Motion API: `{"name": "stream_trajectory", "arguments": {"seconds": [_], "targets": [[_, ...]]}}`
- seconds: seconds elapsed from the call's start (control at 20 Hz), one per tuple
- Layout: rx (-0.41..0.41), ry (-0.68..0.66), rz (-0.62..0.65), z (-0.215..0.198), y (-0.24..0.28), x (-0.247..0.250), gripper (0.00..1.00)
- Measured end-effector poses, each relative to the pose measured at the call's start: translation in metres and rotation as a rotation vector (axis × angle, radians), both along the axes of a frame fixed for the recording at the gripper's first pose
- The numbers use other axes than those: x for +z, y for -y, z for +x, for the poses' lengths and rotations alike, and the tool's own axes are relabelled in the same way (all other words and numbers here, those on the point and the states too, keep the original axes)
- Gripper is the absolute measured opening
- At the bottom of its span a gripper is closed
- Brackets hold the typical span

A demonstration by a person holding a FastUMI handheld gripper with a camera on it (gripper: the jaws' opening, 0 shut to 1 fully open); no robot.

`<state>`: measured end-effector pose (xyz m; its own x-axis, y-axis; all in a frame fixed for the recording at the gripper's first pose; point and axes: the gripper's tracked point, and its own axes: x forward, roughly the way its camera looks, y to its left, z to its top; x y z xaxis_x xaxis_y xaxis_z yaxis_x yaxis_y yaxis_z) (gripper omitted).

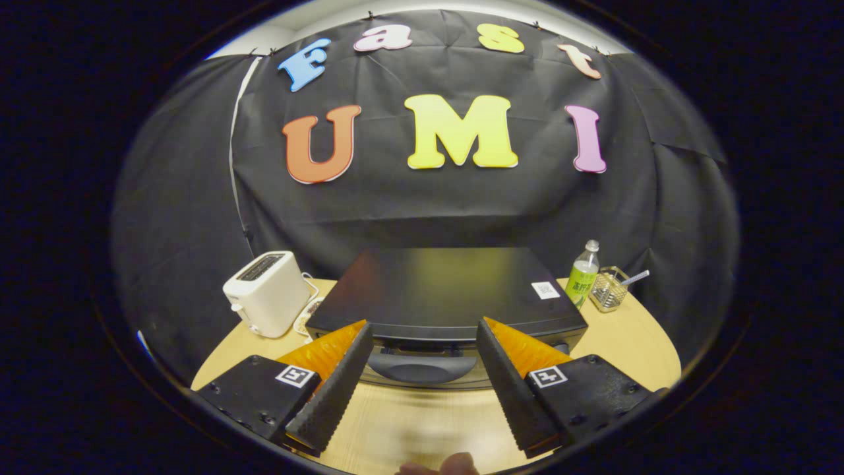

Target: Open the toaster oven, put the food inside, and close the toaster oven door.

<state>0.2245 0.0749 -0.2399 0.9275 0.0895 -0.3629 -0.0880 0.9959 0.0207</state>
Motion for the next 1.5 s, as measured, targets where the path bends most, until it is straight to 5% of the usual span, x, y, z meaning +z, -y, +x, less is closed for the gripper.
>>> {"name": "stream_trajectory", "arguments": {"seconds": [0.65, 1.25, 1.5], "targets": [[-0.069, -0.061, -0.028, 0.013, 0.0, -0.039, 1.0], [0.002, -0.279, -0.004, -0.103, 0.001, -0.13, 1.0], [0.033, -0.29, 0.008, -0.122, 0.014, -0.117, 1.0]]}}
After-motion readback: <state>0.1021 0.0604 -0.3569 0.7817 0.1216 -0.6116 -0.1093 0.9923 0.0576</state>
